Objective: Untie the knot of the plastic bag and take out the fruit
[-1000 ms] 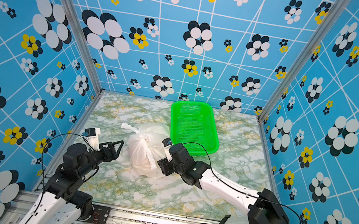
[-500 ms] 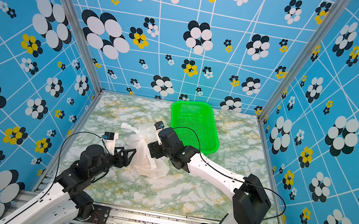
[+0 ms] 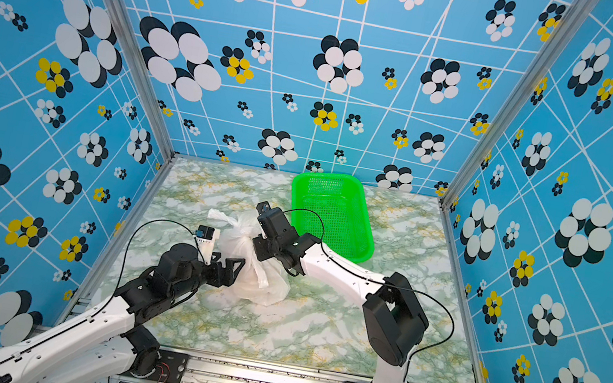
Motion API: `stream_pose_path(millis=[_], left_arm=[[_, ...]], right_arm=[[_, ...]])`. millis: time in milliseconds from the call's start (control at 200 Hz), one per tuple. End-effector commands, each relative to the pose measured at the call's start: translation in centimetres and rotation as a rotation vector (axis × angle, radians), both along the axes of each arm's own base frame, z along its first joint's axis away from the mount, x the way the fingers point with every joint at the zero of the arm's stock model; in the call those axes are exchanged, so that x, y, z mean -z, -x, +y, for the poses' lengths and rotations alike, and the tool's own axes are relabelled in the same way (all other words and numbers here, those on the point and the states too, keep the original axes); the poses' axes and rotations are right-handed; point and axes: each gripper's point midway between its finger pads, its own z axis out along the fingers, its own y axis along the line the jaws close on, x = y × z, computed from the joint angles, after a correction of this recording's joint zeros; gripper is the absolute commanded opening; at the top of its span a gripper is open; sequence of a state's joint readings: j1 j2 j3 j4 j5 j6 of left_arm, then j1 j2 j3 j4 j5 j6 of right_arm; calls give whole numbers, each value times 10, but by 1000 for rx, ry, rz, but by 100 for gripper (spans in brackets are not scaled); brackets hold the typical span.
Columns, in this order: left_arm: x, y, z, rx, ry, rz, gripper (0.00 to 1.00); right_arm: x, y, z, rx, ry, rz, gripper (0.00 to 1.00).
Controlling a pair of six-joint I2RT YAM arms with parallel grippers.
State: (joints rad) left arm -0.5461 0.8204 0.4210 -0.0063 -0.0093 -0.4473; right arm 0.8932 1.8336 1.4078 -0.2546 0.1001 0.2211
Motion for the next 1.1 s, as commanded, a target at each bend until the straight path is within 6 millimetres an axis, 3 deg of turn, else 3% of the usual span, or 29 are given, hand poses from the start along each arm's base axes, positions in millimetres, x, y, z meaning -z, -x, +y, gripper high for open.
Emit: stream_pose_path(millis=[0,135,230,355,470,540,695,845,1094], left_arm=[[-16,-12,-5,-8,-6,-49,96],[-14,-17,-12,3,-10,-37,96],[-13,-20,-17,9,-9,-32,89],[-10,-22,-22,22,1,-23,64],[-6,-24,-26,28,-2,-3,55],[-6,-25,-28,34,3,-1,45],[-11,-26,-28,32,9,-6,0],[-16,-23,-21,11,0,-16,0],[-17,-9,8,-68,-85,-3,0]], right_arm=[[-16,6,3,-14,-47,10,1],[-22,16,4,-30,-115,19,0],[-23,22,5,-36,-127,20,0],[-28,24,4,-31,-140,12,0],[-30,27,7,-42,-166,17,0],[-30,28,9,-44,-171,20,0],[-27,28,10,-34,-185,31,0],[-28,23,4,10,-178,12,0],[-34,-9,-29,167,-195,-11,0]])
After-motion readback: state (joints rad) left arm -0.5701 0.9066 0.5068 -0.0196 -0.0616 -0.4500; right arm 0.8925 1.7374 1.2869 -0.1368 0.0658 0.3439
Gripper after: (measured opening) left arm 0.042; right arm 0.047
